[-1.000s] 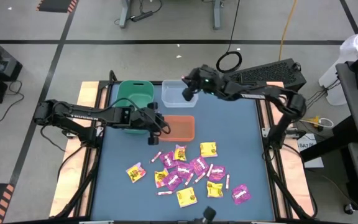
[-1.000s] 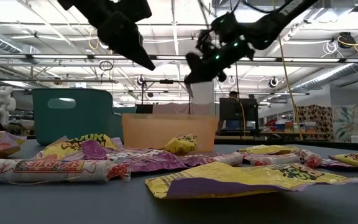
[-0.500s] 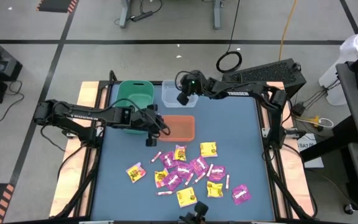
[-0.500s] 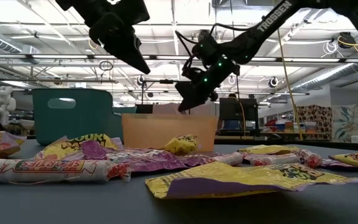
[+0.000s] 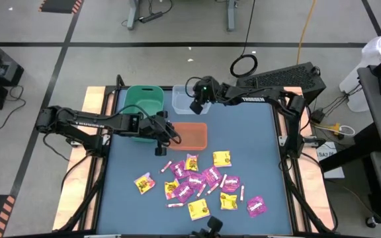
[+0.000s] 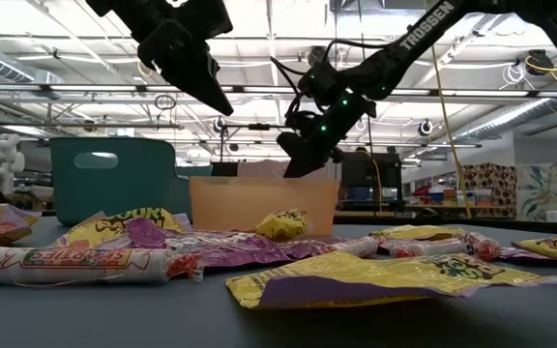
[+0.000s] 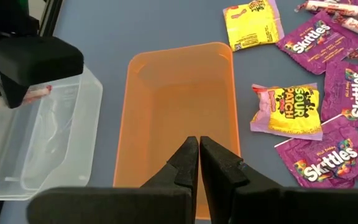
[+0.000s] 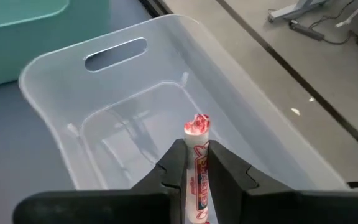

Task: Sort candy
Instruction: Put the white candy into the transparent bin

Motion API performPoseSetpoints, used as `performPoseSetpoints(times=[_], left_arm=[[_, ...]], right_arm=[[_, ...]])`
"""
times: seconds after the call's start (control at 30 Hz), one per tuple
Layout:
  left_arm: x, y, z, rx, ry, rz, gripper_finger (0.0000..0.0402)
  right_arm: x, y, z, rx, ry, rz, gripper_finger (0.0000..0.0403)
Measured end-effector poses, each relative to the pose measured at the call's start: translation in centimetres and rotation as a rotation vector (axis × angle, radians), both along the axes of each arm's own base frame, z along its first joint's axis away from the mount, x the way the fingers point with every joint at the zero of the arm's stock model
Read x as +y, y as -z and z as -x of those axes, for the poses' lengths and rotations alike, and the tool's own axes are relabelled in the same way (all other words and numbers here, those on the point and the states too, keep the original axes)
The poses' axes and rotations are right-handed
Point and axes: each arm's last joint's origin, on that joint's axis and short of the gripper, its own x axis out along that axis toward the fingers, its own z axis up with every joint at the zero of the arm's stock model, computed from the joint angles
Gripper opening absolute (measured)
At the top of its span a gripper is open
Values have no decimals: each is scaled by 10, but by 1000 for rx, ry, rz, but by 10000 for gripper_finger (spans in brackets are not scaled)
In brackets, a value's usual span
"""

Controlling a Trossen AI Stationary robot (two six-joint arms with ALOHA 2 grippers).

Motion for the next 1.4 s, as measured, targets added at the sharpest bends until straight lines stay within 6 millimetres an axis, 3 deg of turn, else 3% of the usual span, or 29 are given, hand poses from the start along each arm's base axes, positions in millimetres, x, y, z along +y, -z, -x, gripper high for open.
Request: performPoseSetpoints(times=[0.27, 0.67, 0.83, 0.97, 1.17, 1.3, 1.4], left_arm=[[0, 0, 0, -3, -16, 16, 25], [-4, 0, 0, -8, -20, 38, 25], [-14, 0, 0, -11, -21, 83, 25], [-26, 1, 1, -6, -17, 119, 25], [-45, 1, 3, -15, -41, 199, 25], [-62, 1, 6, -14, -40, 248, 25], [-79, 1, 9, -6, -20, 287, 25]], right_arm=[[11, 3, -4, 18, -23, -12, 47], [15, 7, -2, 52, 0, -54, 142], [27, -10, 5, 81, -12, -68, 157], [54, -39, 14, 123, -5, -33, 159], [120, -79, 29, 153, -91, -44, 159], [169, -83, 38, 168, -180, -82, 160], [205, -75, 44, 148, -233, -74, 160]])
